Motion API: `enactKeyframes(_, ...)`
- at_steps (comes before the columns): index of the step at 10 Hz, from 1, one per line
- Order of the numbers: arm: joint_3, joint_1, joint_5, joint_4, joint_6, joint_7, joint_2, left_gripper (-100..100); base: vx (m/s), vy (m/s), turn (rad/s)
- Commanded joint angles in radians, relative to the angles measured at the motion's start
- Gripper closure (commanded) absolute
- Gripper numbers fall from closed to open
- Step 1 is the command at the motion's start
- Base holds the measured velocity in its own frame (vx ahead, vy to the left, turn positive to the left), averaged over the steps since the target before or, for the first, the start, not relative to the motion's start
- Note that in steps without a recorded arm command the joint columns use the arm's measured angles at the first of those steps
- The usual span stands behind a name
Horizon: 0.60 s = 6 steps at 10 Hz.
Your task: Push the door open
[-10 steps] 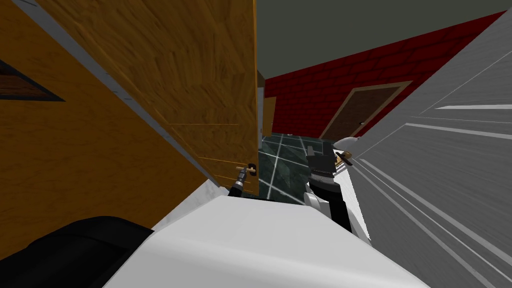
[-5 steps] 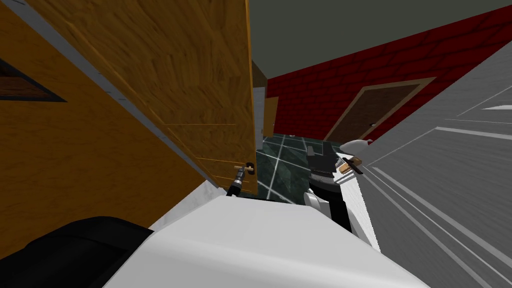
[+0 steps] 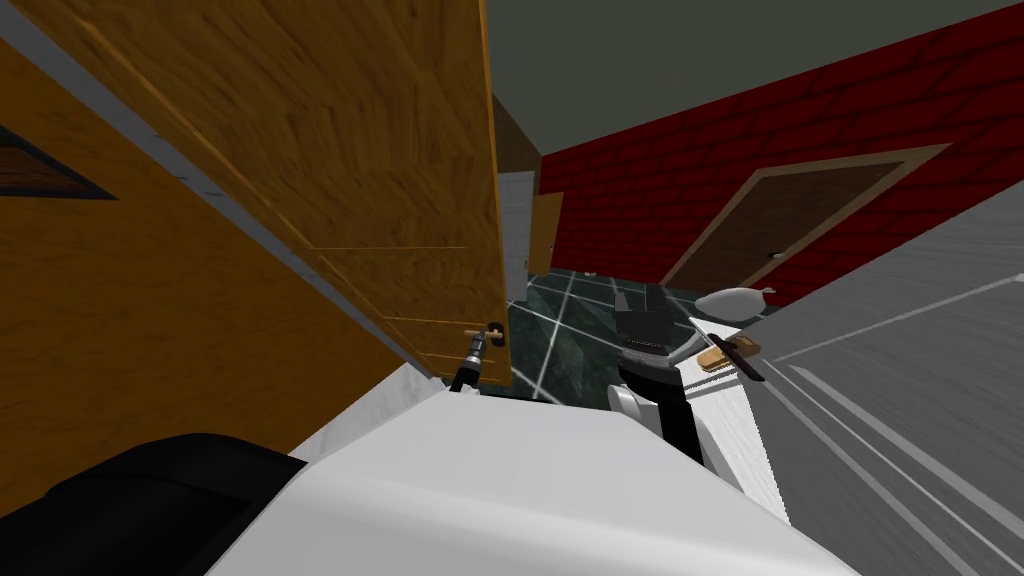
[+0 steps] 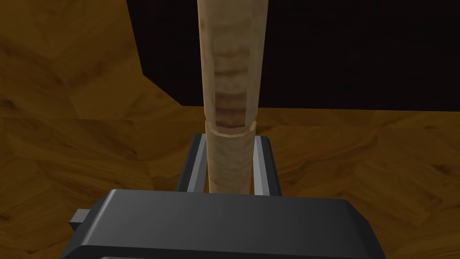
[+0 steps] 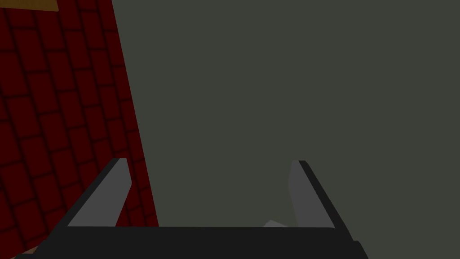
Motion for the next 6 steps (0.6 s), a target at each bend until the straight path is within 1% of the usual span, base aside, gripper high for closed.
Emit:
enactKeyframes(1, 0.022, -0.014, 0.002, 0.007, -0.003, -0.005, -0.016, 100, 0.165, -0.112, 0.092)
enactKeyframes(3, 0.037, -0.021, 0.005, 0.012, 0.0, -0.007, -0.03, 100, 0.166, -0.092, 0.063)
enactKeyframes(4, 0.036, -0.018, 0.004, 0.018, 0.0, -0.006, -0.025, 100, 0.08, -0.028, 0.027)
enactKeyframes(5, 0.054, -0.018, 0.009, 0.013, -0.002, -0.008, -0.008, 100, 0.095, -0.034, 0.039)
enactKeyframes(6, 0.061, -0.016, 0.012, 0.012, -0.002, -0.009, -0.002, 100, 0.157, -0.072, 0.089)
